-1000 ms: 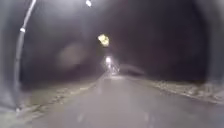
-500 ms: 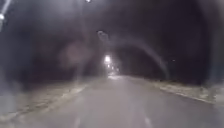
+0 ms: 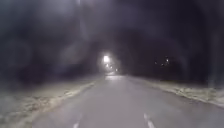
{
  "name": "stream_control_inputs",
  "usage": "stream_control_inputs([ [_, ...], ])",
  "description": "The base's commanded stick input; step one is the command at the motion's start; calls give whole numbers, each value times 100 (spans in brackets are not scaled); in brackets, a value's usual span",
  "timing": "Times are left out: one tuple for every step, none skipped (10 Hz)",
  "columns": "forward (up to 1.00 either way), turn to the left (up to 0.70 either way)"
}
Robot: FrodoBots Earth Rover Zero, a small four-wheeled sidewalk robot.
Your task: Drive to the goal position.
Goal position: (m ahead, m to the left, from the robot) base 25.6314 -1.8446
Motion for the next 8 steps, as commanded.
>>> stream_control_inputs([
  [100,0],
  [100,0],
  [100,0],
  [100,0],
  [100,0],
  [100,0],
  [100,0],
  [100,2],
])
